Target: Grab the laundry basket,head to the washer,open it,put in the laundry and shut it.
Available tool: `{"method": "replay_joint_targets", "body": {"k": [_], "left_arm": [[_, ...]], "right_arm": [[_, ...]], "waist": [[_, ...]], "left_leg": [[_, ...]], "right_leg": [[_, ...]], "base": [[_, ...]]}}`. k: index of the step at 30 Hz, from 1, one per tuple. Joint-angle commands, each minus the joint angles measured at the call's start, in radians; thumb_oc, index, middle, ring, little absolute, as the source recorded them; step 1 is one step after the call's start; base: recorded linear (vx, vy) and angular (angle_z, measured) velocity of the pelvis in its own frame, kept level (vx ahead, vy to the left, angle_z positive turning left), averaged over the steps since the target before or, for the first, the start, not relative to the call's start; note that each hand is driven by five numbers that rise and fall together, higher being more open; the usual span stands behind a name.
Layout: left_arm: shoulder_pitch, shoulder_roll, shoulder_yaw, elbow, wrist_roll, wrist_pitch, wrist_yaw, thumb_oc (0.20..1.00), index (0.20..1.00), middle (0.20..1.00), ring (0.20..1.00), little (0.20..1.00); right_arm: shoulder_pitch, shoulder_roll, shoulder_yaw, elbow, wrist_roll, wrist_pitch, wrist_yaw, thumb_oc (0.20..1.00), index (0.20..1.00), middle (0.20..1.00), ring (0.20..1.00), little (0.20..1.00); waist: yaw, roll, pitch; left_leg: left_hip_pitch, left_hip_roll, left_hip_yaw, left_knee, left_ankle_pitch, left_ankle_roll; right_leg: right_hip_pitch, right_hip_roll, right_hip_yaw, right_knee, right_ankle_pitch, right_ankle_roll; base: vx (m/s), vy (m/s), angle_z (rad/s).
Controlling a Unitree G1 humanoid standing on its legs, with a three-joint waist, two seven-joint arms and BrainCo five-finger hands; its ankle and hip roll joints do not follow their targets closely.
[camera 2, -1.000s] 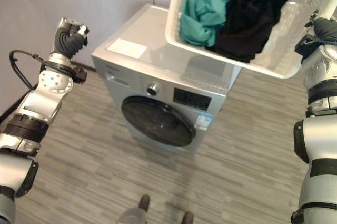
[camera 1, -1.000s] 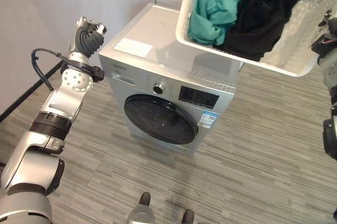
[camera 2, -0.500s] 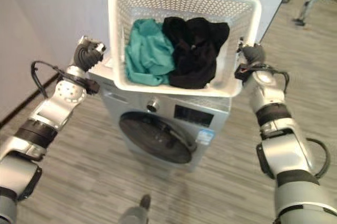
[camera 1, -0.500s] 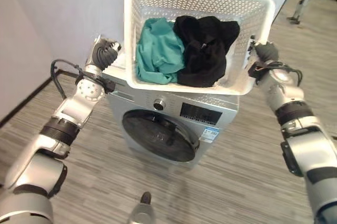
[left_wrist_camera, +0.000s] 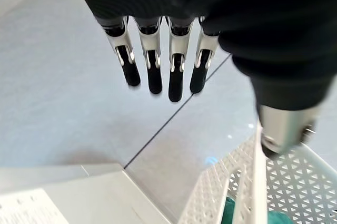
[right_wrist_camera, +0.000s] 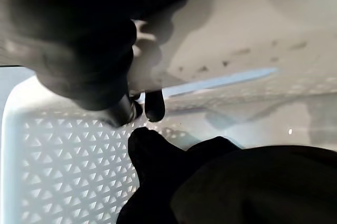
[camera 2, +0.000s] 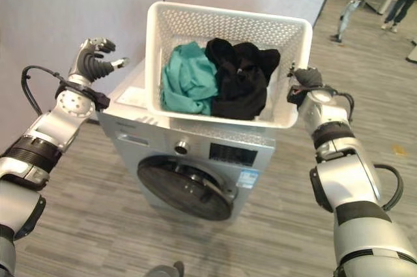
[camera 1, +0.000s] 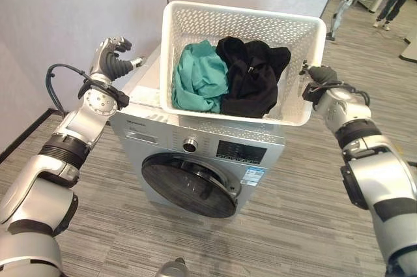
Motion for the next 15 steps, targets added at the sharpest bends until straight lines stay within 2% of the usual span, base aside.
{"method": "replay_joint_targets", "body": {"k": [1,7,15], "left_arm": [[-0.151,-0.022,-0.041,0.085,-0.027,-0.014,-0.007,1.0,1.0,1.0,1.0,1.0],[-0.244,-0.063,-0.078,0.196,-0.087,-0.014,-0.014,1.0,1.0,1.0,1.0,1.0],[-0.297,-0.108,-0.107,0.272,-0.123,-0.011,-0.017,1.0,1.0,1.0,1.0,1.0]], "right_arm": [[-0.093,-0.011,0.039,0.016,0.02,-0.03,0.026,1.0,1.0,1.0,1.0,1.0],[-0.119,0.051,0.039,0.033,0.065,-0.042,0.027,1.0,1.0,1.0,1.0,1.0],[-0.157,0.057,0.008,0.058,0.105,-0.054,-0.01,1.0,1.0,1.0,1.0,1.0]], "waist": [[0.011,0.028,-0.051],[0.023,0.031,-0.061],[0.039,0.031,-0.06]], "left_leg": [[0.024,0.046,-0.069,-0.049,-0.055,-0.027],[0.034,0.054,-0.072,-0.059,-0.053,-0.037],[0.016,0.056,-0.074,-0.064,-0.043,-0.043]], "right_leg": [[0.007,-0.027,0.021,0.106,0.033,0.062],[0.025,-0.021,0.0,0.077,0.02,0.064],[0.022,-0.018,-0.023,0.055,0.021,0.065]], "base": [[0.0,0.0,0.0],[0.02,0.001,0.0],[0.03,0.005,0.05]]}}
